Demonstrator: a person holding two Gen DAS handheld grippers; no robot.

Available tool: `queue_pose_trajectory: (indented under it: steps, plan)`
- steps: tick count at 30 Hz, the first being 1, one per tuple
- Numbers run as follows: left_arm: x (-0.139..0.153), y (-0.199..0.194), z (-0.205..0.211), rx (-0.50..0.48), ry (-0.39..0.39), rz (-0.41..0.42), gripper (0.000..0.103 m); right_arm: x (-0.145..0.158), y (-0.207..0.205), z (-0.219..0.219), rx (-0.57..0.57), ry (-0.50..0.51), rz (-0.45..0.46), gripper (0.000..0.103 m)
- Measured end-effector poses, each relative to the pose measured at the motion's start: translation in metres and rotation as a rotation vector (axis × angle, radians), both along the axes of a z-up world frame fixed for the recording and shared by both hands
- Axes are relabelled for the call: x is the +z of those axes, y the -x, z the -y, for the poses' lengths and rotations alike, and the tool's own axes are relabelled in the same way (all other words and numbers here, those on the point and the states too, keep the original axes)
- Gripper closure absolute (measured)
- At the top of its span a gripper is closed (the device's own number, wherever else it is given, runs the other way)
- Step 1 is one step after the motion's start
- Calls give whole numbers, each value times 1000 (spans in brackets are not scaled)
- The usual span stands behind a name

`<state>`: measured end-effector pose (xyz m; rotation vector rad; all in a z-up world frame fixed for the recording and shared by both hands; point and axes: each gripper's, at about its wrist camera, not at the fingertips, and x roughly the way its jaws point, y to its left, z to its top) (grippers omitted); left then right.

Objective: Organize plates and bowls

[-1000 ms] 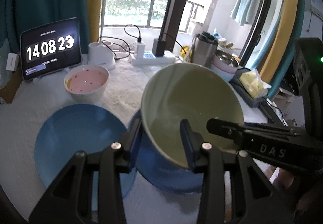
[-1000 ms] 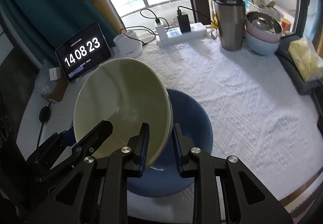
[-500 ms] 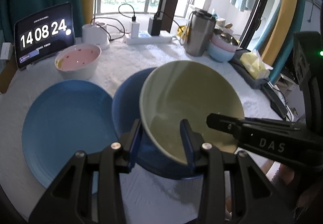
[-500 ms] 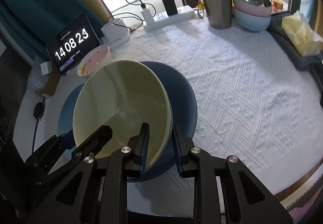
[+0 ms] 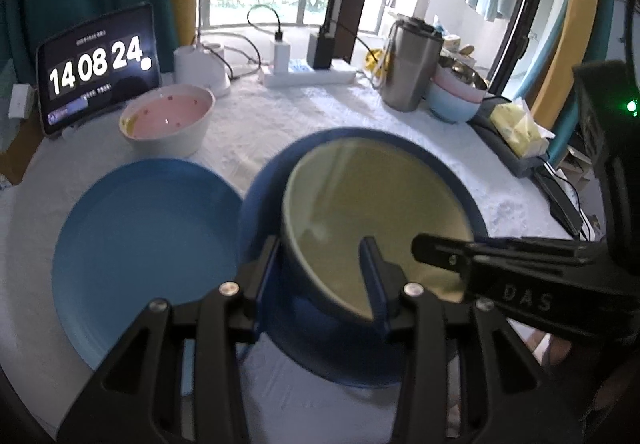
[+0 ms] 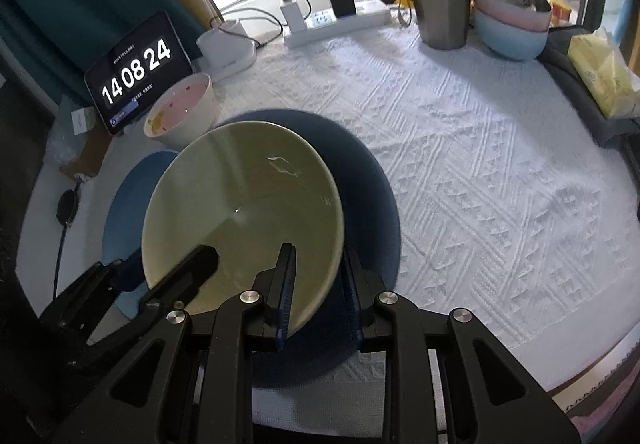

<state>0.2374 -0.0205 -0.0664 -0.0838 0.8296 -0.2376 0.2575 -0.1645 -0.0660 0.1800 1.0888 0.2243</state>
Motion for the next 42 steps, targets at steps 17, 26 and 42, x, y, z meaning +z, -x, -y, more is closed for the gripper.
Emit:
queue_pose_trajectory:
  steps: [17, 26, 42]
  plan:
    - [11, 1, -21, 32, -1, 33, 59, 20, 3, 6, -14, 14, 70, 77]
    - [4, -3, -34, 82, -82, 41, 59, 24, 1, 2, -6, 11, 78, 77]
    - [-12, -14, -30, 86, -117, 6, 59, 26, -7, -3, -8, 17, 75, 77]
